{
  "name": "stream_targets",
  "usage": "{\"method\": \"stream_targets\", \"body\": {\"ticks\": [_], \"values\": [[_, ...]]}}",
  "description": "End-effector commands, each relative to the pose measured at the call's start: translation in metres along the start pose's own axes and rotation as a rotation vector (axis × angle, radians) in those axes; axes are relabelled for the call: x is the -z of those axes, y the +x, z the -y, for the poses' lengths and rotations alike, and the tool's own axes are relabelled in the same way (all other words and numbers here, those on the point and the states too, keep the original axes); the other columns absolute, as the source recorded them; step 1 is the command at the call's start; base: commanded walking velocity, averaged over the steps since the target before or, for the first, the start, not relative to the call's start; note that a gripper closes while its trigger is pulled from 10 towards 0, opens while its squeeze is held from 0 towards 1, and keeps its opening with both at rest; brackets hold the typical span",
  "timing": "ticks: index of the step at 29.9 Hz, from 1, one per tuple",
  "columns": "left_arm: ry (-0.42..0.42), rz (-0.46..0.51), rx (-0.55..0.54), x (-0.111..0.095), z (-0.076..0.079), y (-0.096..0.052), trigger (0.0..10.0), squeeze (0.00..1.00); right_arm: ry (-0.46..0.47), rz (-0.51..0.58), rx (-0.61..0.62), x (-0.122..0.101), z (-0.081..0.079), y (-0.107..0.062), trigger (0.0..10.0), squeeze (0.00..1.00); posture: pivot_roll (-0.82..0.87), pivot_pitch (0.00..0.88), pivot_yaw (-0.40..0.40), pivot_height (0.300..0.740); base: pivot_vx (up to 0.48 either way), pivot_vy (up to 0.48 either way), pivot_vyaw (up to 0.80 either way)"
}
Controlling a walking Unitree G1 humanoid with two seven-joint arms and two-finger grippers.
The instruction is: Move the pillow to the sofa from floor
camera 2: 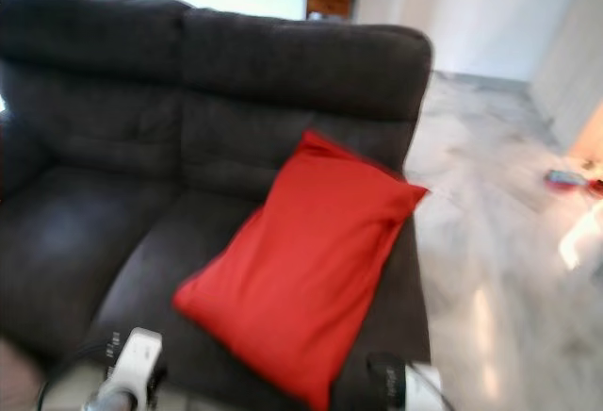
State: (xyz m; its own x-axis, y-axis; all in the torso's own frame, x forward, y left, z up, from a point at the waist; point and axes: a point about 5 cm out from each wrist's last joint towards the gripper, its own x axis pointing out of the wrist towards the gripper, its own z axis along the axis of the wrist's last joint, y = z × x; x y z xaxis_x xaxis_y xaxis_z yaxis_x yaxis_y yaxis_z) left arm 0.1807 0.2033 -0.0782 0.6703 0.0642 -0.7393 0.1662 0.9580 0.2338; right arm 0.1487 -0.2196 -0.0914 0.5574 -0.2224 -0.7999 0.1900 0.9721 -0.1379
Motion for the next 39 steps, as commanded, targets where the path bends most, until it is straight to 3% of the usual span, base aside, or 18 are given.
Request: {"method": "stream_targets", "body": {"ticks": [1, 24, 39], "values": [[0.011, 0.04, -0.024, -0.012, -0.008, 0.003, 10.0, 0.0, -0.004, 0.011, -0.016, -0.005, -0.005, 0.001, 10.0, 0.0, 0.01, 0.0, -0.052, 0.74, -0.259, 0.0, 0.0], [0.006, 0.03, -0.026, -0.01, -0.008, 0.003, 10.0, 0.0, 0.0, -0.016, -0.021, 0.001, -0.002, 0.0, 10.0, 0.0, 0.0, 0.0, -0.054, 0.74, -0.257, 0.0, 0.0], [-0.039, 0.01, -0.056, -0.007, -0.009, 0.002, 10.0, 0.0, 0.006, -0.047, -0.018, 0.007, 0.003, -0.001, 10.0, 0.0, 0.01, 0.0, -0.058, 0.74, 0.0, 0.0, 0.0]]}}
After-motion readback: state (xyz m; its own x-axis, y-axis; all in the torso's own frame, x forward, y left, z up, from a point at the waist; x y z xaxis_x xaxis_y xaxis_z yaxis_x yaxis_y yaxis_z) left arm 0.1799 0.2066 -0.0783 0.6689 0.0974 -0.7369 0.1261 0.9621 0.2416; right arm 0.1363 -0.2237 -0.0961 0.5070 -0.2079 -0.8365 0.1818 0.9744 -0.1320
